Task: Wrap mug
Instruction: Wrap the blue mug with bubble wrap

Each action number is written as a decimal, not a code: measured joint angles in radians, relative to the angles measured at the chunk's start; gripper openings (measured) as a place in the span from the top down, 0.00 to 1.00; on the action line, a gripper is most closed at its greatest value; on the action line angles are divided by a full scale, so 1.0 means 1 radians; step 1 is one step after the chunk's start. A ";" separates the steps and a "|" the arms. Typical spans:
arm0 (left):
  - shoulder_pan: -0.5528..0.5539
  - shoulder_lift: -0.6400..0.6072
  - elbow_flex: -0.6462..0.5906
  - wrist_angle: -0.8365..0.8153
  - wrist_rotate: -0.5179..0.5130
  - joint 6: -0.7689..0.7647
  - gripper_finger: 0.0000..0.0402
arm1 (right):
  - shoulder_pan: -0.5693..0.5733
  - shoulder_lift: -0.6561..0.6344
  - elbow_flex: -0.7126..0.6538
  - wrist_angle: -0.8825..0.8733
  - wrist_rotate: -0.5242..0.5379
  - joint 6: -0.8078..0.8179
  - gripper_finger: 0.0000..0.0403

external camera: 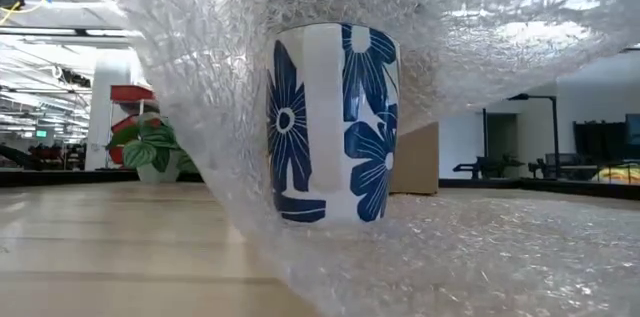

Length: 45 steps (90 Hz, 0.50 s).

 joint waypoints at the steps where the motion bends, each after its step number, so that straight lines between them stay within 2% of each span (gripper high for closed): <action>1: -0.010 -0.010 0.000 -0.016 -0.015 -0.011 0.37 | -0.010 0.007 0.000 0.011 -0.012 -0.021 0.70; 15: -0.158 -0.112 -0.002 -0.204 -0.274 -0.224 0.37 | -0.134 0.117 0.000 0.112 -0.167 -0.233 0.70; 30: -0.318 -0.146 -0.005 -0.336 -0.542 -0.472 0.37 | -0.212 0.248 0.000 0.109 -0.248 -0.354 0.76; 37: -0.379 -0.145 -0.005 -0.374 -0.621 -0.545 0.37 | -0.223 0.307 0.000 0.111 -0.302 -0.396 0.82; 45: -0.424 -0.133 -0.005 -0.406 -0.652 -0.601 0.37 | -0.227 0.366 0.000 0.113 -0.331 -0.406 0.90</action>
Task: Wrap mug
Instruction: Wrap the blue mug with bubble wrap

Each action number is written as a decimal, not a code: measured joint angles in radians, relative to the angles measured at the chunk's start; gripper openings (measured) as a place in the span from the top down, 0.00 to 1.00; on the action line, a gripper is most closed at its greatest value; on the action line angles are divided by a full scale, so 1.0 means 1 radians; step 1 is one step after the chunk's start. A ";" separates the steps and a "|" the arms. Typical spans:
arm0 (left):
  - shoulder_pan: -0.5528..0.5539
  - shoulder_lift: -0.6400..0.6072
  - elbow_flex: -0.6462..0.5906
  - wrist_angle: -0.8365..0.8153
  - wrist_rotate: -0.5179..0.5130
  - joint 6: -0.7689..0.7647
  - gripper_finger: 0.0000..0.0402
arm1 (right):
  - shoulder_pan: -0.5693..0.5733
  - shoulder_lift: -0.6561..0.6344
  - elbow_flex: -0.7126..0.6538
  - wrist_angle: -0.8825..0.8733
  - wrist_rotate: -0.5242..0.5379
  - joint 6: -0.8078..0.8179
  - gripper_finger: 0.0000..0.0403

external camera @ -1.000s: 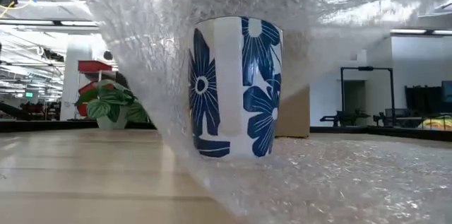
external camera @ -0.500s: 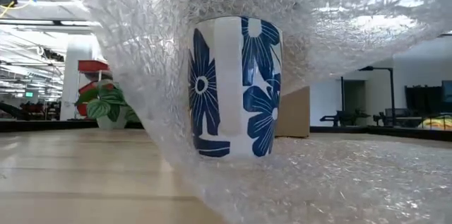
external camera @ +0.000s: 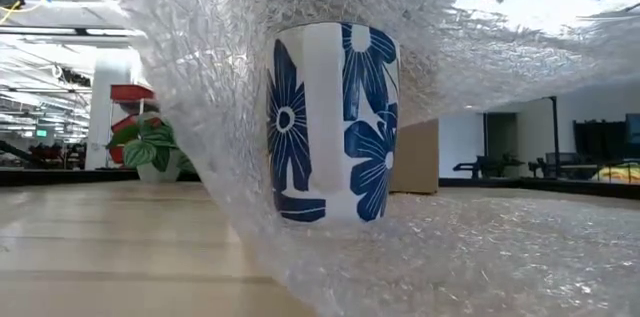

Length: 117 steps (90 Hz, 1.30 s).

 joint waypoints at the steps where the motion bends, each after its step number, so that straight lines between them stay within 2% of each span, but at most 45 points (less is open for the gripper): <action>1: -0.002 0.001 0.000 -0.002 -0.001 -0.004 0.37 | 0.000 0.007 0.000 0.000 0.000 0.000 0.91; 12: -0.020 0.018 0.000 -0.029 -0.019 -0.028 0.37 | -0.003 0.063 0.000 0.005 0.016 0.000 0.99; 22: -0.023 0.021 0.000 -0.031 -0.023 -0.026 0.37 | -0.012 0.103 0.000 0.007 0.059 0.006 0.99; 49: -0.021 0.020 0.000 -0.039 -0.047 -0.010 0.37 | -0.040 0.179 0.003 0.043 0.051 -0.017 1.00; 64: -0.022 0.020 0.000 -0.036 -0.048 -0.010 0.37 | -0.044 0.167 0.026 0.020 0.037 -0.019 1.00; 95: -0.022 0.020 0.000 -0.038 -0.048 -0.010 0.37 | -0.069 0.007 0.025 -0.018 0.006 0.063 1.00; 108: -0.022 0.020 0.000 -0.037 -0.048 -0.001 0.37 | -0.061 -0.015 0.025 0.034 -0.001 0.082 1.00; 117: -0.022 0.020 0.000 -0.038 -0.049 0.011 0.37 | -0.043 0.015 -0.007 0.093 0.000 0.063 1.00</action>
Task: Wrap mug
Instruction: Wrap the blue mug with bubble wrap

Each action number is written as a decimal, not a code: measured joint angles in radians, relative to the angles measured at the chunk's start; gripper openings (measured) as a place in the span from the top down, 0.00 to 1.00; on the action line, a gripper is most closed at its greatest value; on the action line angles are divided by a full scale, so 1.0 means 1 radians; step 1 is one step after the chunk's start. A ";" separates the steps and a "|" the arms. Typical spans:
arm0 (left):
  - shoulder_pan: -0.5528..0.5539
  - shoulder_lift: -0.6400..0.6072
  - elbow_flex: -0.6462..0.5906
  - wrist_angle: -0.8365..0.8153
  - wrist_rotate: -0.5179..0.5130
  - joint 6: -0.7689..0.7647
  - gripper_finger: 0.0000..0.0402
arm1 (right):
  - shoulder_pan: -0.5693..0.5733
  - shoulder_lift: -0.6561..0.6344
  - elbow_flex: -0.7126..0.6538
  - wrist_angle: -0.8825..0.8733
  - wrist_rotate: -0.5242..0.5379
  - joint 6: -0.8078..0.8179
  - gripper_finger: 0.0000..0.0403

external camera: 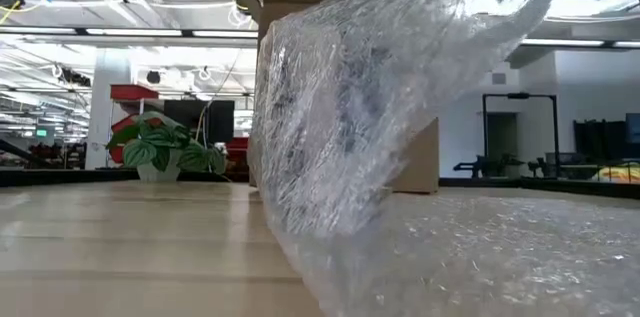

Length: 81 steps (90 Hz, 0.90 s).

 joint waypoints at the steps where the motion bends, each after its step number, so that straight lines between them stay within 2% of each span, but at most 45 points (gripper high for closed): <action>1: 0.000 0.000 0.000 0.000 0.000 0.001 0.37 | 0.001 0.005 -0.004 0.006 0.002 0.000 1.00; 12: 0.001 0.000 0.000 -0.002 -0.019 0.005 0.37 | 0.005 0.062 -0.060 0.068 0.053 0.000 1.00; 33: 0.001 0.000 0.000 -0.003 -0.028 0.010 0.37 | -0.020 0.133 -0.065 0.105 0.052 -0.004 1.00; 52: 0.001 0.000 0.000 -0.001 -0.035 0.008 0.37 | -0.031 0.136 -0.065 0.104 0.051 -0.012 1.00; 81: 0.001 0.000 0.000 0.003 -0.035 0.006 0.37 | -0.040 0.077 0.023 -0.019 0.048 0.013 1.00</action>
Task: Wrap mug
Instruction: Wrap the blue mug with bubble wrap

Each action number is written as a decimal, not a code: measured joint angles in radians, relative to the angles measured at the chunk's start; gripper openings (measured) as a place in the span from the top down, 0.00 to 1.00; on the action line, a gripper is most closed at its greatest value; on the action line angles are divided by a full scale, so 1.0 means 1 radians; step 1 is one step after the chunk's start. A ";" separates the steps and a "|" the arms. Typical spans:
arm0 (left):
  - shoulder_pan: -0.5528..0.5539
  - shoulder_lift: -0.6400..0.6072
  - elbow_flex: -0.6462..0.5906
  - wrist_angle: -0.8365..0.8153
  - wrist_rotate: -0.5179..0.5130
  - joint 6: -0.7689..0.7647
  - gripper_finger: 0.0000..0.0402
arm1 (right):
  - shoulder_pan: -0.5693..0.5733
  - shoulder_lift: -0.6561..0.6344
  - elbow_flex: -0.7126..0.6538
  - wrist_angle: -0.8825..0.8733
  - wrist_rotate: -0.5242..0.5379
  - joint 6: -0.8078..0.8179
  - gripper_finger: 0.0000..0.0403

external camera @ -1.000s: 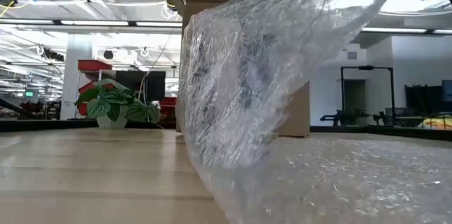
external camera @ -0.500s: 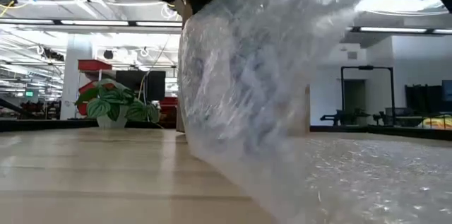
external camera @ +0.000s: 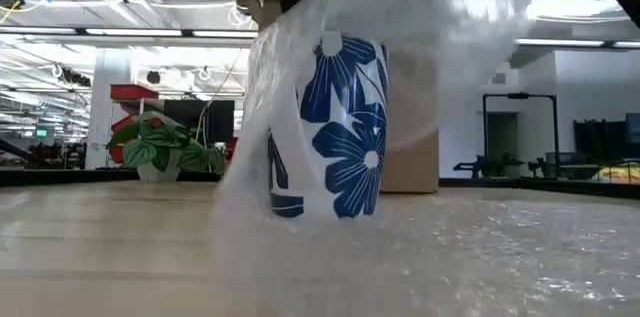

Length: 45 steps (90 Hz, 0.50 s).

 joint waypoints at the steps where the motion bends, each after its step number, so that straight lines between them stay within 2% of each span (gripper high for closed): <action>1: 0.000 0.000 0.000 -0.001 0.000 0.000 0.37 | 0.000 -0.007 -0.003 -0.005 0.000 0.003 1.00; 17: 0.000 0.000 0.000 -0.002 0.002 0.000 0.37 | 0.014 -0.041 -0.005 -0.046 -0.007 0.032 1.00; 45: 0.000 0.000 0.000 -0.004 0.005 0.006 0.37 | 0.015 0.015 -0.125 0.058 0.013 0.009 1.00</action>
